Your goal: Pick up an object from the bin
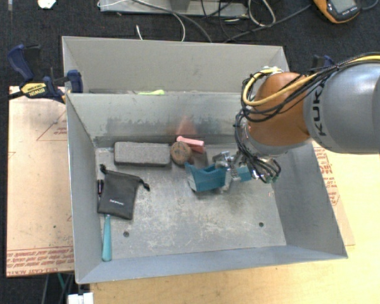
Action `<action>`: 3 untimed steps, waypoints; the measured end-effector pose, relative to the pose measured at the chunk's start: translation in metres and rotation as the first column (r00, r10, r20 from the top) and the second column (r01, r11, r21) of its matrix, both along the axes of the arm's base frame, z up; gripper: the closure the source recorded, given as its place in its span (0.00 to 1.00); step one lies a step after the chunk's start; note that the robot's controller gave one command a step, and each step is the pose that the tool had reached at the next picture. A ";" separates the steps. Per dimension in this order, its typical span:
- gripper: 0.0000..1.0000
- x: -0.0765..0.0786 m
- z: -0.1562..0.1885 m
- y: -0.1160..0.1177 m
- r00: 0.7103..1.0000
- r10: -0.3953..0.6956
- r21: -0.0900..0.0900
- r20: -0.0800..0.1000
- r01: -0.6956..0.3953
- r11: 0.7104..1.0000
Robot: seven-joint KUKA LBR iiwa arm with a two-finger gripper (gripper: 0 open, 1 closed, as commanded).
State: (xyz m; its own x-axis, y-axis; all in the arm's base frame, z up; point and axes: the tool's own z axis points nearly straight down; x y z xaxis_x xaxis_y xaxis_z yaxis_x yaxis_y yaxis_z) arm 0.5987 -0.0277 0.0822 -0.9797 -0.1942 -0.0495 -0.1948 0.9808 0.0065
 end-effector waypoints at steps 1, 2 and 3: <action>1.00 0.008 -0.005 -0.004 0.995 0.101 -0.004 0.007 -0.101 0.995; 1.00 0.013 -0.006 -0.007 0.991 0.136 -0.005 0.007 -0.136 0.991; 1.00 0.035 -0.009 0.004 0.819 0.574 -0.031 0.002 -0.573 0.819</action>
Offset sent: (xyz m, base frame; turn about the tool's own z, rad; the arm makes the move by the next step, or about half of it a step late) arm 0.0222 -0.0171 -0.0094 -0.7148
